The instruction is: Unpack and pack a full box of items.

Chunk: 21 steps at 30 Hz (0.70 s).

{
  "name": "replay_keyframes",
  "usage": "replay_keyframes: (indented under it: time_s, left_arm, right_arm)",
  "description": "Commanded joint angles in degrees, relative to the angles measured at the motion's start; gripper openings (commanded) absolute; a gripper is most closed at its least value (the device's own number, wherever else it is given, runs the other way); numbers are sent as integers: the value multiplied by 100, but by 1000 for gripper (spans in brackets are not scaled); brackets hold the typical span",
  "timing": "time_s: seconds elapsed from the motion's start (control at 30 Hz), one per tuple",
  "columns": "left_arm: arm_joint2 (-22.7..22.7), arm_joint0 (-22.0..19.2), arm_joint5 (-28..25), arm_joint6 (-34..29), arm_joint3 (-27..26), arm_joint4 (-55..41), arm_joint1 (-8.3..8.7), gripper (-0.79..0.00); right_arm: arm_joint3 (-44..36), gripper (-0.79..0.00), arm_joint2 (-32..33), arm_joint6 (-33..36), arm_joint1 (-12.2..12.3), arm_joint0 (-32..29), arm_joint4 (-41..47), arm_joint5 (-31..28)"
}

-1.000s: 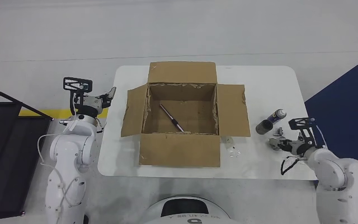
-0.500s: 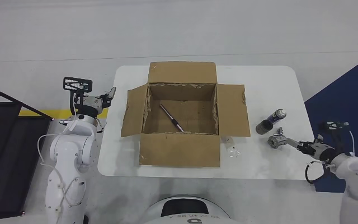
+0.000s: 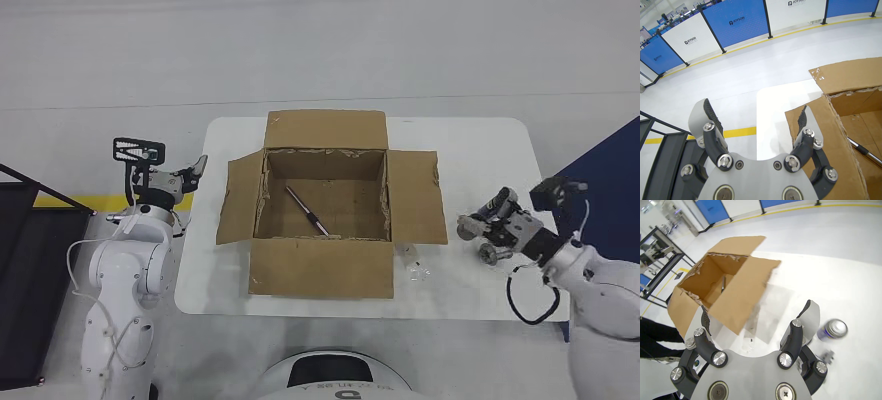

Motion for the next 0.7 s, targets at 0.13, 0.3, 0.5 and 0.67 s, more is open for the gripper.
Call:
replay_keyframes:
  time_s: [0.13, 0.3, 0.5, 0.67]
  left_arm:
    - [0, 0, 0, 0, 0, 0, 0, 0]
    - [0, 0, 0, 0, 0, 0, 0, 0]
    - [0, 0, 0, 0, 0, 0, 0, 0]
    - [0, 0, 0, 0, 0, 0, 0, 0]
  right_arm:
    - [-43, 0, -1031, 295, 56, 673, -130, -297]
    - [-20, 0, -1221, 488, 99, 945, -215, -501]
    - [-20, 0, -1221, 488, 99, 945, -215, -501]
    - [-19, 0, -1227, 481, 101, 945, -228, -492]
